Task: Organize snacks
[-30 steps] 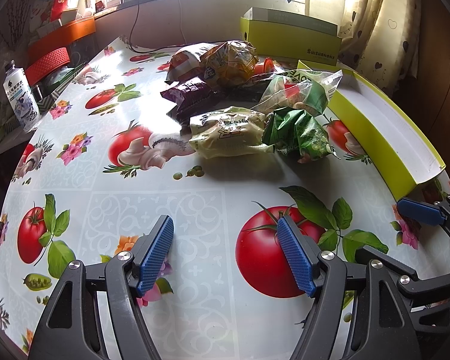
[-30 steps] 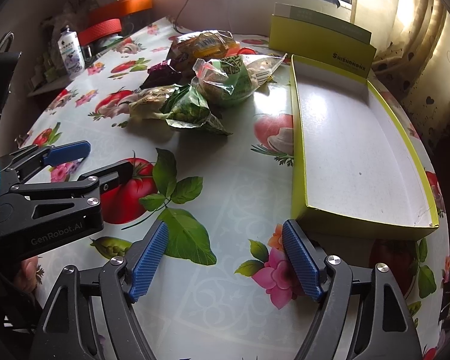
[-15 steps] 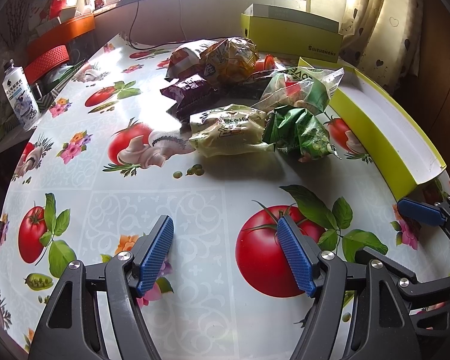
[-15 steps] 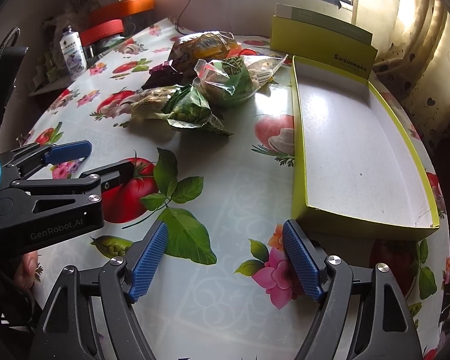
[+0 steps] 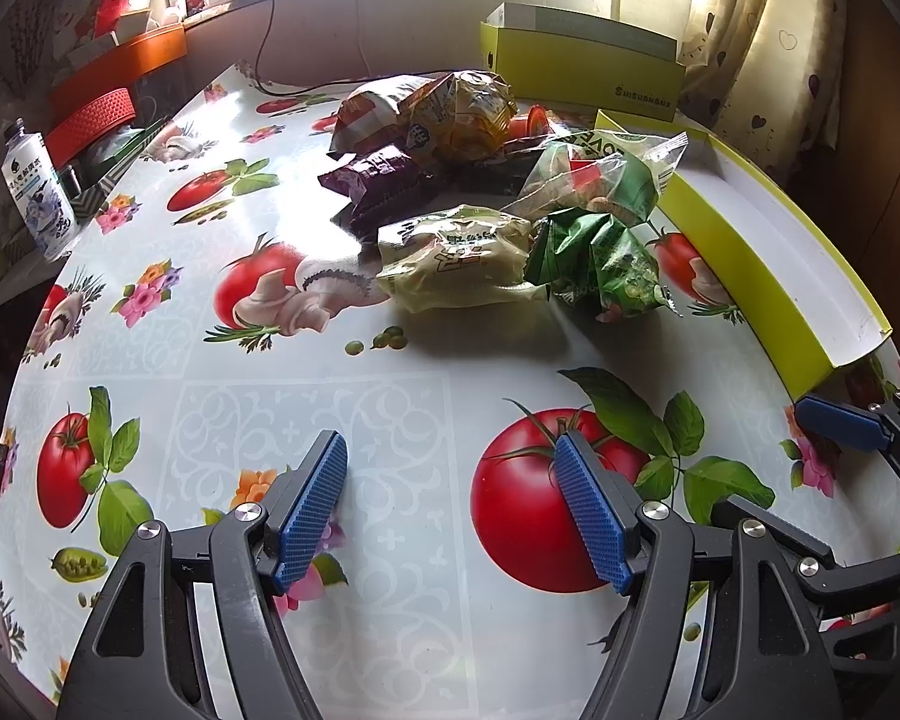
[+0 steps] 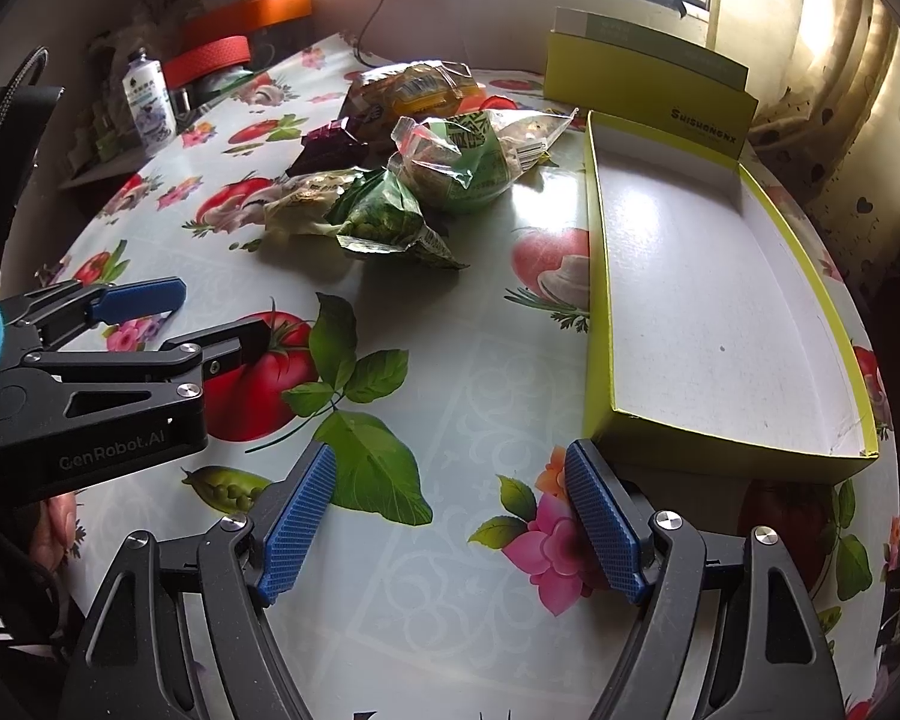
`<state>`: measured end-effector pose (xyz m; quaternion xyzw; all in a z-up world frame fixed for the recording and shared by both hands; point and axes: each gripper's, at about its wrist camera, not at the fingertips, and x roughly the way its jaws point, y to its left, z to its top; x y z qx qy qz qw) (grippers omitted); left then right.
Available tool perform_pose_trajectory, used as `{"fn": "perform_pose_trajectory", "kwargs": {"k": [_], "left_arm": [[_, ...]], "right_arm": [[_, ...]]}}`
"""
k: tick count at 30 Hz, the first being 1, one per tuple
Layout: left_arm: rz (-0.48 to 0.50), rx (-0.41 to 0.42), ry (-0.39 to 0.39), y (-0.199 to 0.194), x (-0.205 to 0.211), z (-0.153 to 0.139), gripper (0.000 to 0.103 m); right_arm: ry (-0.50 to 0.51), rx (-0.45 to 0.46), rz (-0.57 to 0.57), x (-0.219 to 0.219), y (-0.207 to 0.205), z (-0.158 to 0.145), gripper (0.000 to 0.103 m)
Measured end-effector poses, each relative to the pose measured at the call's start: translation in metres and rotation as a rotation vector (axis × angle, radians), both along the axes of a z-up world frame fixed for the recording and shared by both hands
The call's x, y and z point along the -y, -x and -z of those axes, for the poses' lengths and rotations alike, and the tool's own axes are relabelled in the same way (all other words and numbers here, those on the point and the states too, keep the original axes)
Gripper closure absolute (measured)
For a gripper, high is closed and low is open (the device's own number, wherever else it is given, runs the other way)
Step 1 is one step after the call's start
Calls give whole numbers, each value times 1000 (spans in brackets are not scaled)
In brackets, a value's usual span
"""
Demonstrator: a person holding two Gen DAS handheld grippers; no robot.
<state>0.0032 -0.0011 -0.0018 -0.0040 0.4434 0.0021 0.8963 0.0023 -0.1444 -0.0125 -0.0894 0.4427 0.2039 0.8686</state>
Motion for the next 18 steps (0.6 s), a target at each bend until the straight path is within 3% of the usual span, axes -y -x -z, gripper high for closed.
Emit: {"fn": "perform_pose_trajectory", "kwargs": {"k": [7,12,18], "left_arm": [[5,4,-6,0,1,0,29],[17,-9,2,-1,-2,-1,27],[26,-23,35,2,-6,-6,27]], "right_arm": [[5,-3,1,0,3,-1,26],[14,5,-12,0,6,-5,41],[-15,34,-50,-2,13,-16,44]]}}
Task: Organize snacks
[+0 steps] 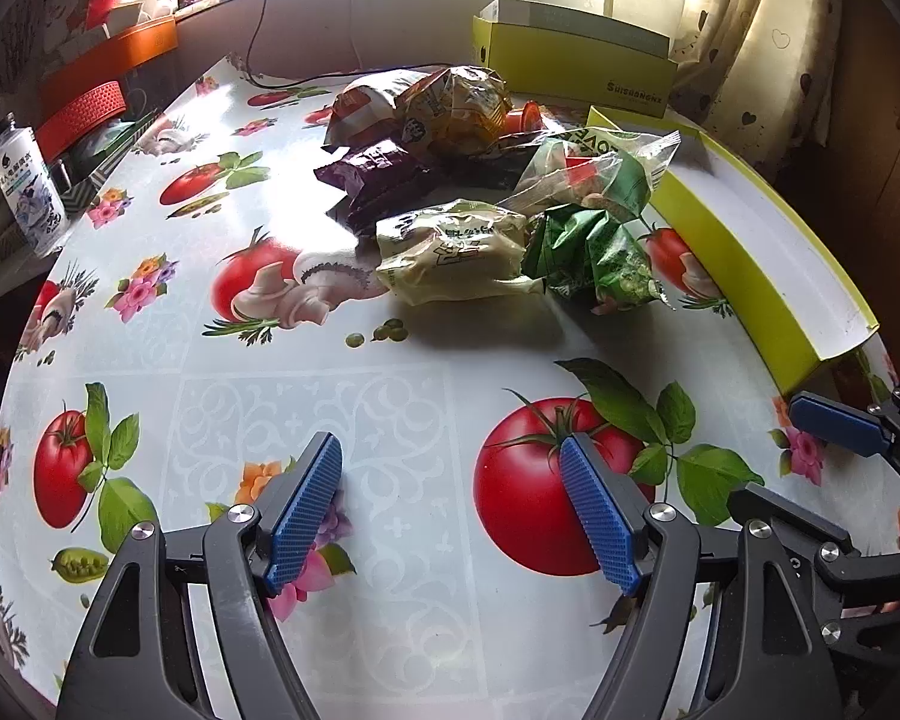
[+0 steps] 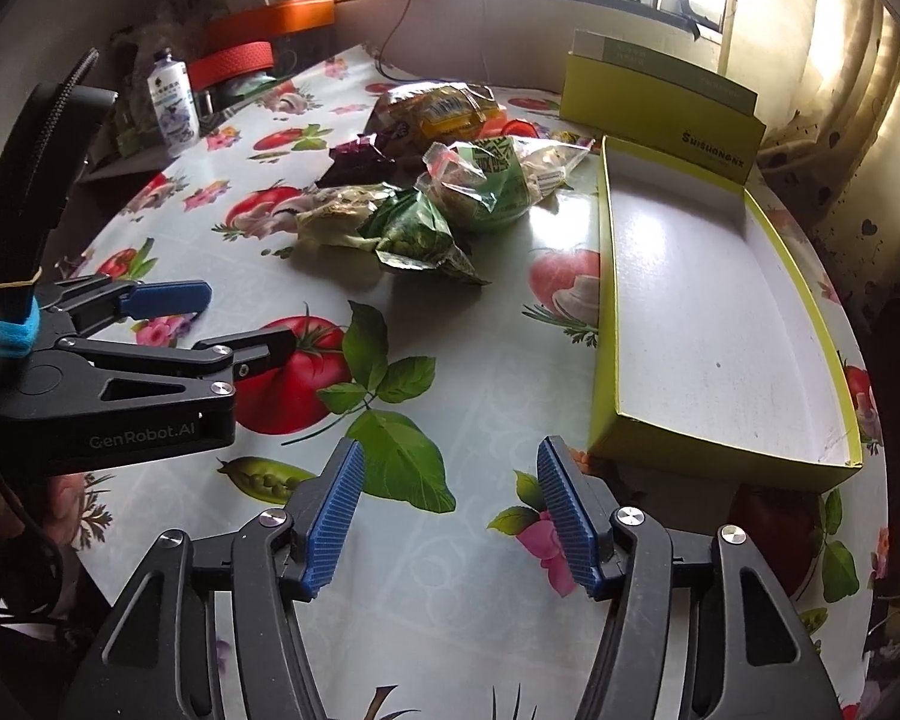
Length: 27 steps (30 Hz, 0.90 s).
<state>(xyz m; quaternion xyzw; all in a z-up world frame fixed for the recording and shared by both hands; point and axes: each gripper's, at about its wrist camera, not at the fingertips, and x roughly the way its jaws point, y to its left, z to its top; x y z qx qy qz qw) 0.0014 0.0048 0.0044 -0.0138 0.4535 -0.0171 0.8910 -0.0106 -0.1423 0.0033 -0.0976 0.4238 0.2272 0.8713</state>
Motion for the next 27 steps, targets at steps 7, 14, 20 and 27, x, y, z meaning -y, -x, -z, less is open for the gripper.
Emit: {"fn": "perform_pose_trajectory", "kwargs": {"k": [7,14,20,27], "left_arm": [[-17,56,26,-3,-12,-20,27],[-37,60,62,-20,-30,-26,27],[-36,59,108,-39,-41,-25,27],[-35,59,176,-62,-52,-23,27]], "right_arm": [[-66,20,-36,-5,-6,-22,44],[-70,39,-68,-18,-26,-31,44],[-57,28,-94,-34,-53,-26,44],[-34,18,-124,-56,-79,-19,47]]}}
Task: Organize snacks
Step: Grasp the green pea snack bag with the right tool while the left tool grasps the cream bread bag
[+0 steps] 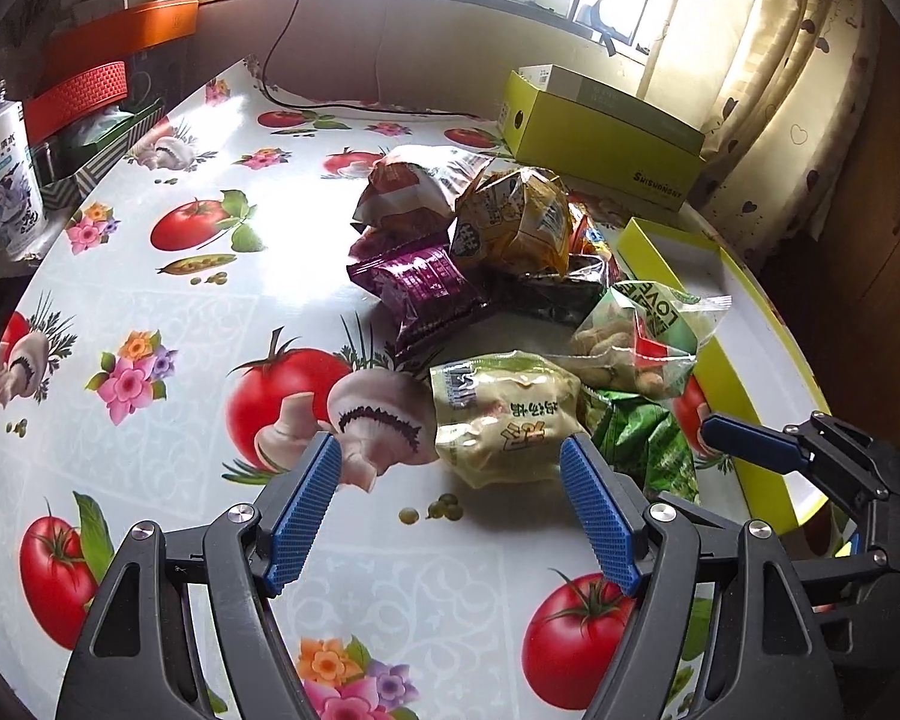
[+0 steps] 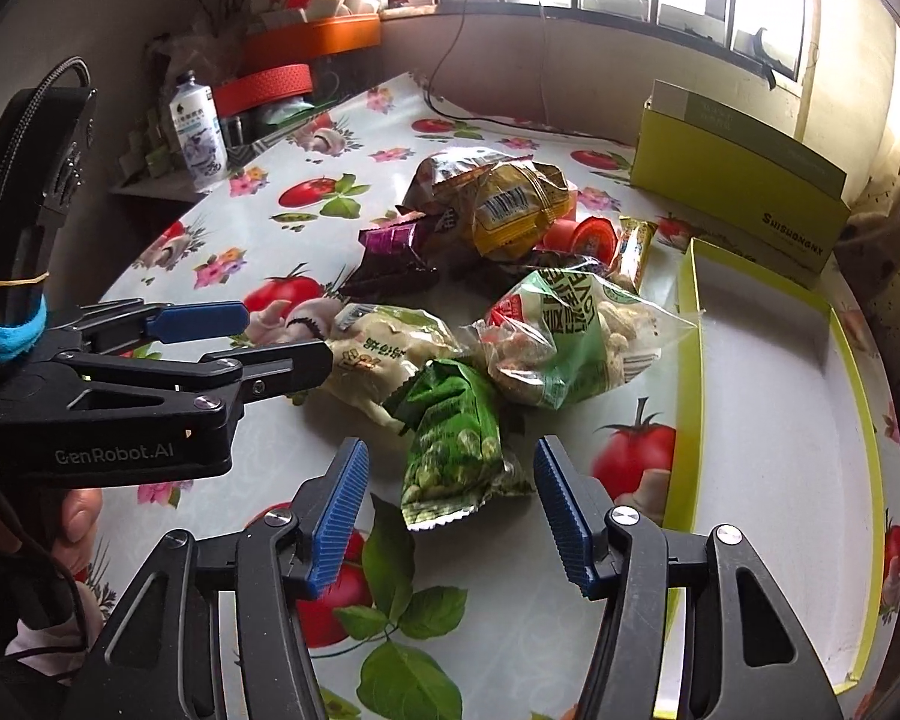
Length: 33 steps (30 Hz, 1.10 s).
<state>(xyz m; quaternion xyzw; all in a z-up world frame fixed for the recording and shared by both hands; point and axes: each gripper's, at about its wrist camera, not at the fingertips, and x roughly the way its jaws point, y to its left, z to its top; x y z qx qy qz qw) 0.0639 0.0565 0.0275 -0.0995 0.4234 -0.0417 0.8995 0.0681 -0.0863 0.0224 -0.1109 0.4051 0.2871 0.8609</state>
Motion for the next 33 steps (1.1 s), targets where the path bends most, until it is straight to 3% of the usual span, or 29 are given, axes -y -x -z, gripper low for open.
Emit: {"fn": "perform_pose_trajectory", "kwargs": {"k": [4,7,19,25,30,33], "left_arm": [[13,-2,30,-10,-1,1,27],[21,-4,46,-15,-1,3,27],[79,-46,45,-30,17,18,27],[105,-34,-46,-37,36,21,27],[122,-24,-229,-38,58,27,27],[116,-25,-226,-39,55,27,27]], "right_arm": [[23,-16,-14,-9,-10,7,54],[41,-26,-27,-12,-14,12,69],[-2,-31,11,14,-2,9,72],[-4,-32,35,23,1,7,72],[-3,-27,51,27,3,6,72],[-5,-24,57,28,5,5,72]]}}
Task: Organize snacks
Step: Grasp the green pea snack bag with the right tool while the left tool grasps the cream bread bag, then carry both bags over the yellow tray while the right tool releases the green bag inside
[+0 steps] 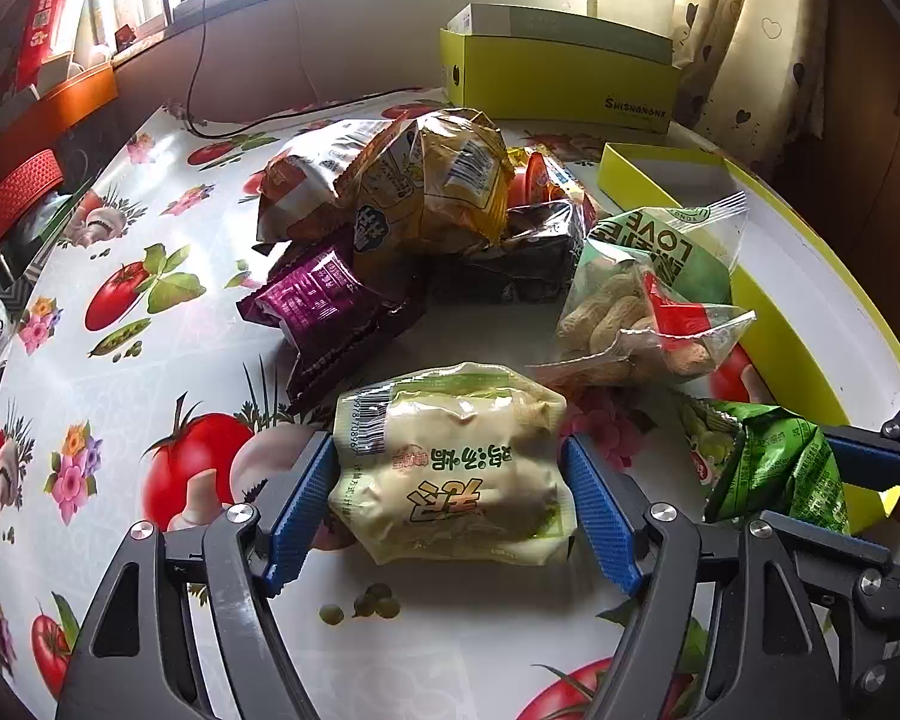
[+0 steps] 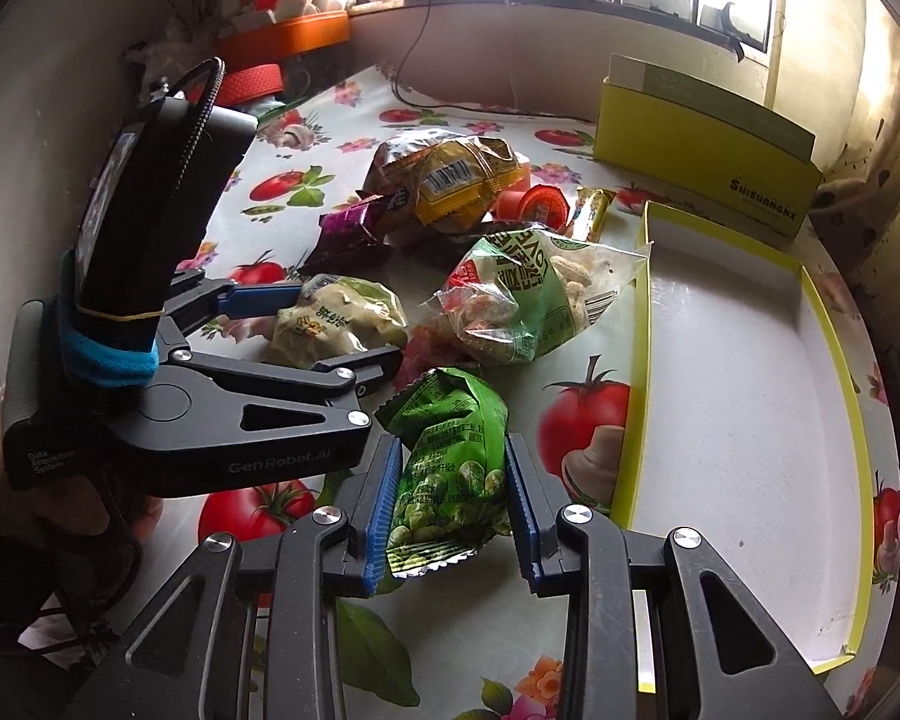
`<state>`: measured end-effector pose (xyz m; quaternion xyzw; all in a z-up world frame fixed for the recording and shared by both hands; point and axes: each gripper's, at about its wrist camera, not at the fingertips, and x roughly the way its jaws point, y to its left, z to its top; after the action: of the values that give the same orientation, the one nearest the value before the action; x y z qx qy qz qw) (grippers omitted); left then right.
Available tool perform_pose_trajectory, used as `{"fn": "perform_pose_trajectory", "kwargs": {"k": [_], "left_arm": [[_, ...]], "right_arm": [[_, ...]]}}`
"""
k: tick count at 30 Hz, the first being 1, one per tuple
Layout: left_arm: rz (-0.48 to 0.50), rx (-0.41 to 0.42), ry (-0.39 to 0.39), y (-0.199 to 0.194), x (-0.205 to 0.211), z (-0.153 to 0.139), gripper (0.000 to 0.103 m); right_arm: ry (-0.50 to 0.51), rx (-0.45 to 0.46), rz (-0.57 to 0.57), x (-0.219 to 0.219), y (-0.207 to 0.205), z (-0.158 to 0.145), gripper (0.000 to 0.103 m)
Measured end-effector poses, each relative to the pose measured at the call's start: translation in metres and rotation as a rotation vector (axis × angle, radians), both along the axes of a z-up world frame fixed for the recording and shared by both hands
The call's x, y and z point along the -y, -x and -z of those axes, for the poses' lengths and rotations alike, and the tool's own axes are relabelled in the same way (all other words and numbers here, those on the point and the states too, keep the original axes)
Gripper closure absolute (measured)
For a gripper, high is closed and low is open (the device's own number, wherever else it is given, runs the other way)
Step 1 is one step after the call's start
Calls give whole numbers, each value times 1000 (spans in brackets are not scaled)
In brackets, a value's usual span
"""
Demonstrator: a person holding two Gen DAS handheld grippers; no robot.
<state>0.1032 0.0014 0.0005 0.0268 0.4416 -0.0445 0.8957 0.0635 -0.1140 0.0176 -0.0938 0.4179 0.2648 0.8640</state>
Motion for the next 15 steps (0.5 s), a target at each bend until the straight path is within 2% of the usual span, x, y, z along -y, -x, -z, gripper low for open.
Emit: {"fn": "perform_pose_trajectory", "kwargs": {"k": [6,15], "left_arm": [[-23,4,3,6,-8,0,29],[-38,44,65,29,-19,-10,30]], "right_arm": [[-5,16,5,2,7,-5,72],[-29,41,14,6,18,-14,72]]}}
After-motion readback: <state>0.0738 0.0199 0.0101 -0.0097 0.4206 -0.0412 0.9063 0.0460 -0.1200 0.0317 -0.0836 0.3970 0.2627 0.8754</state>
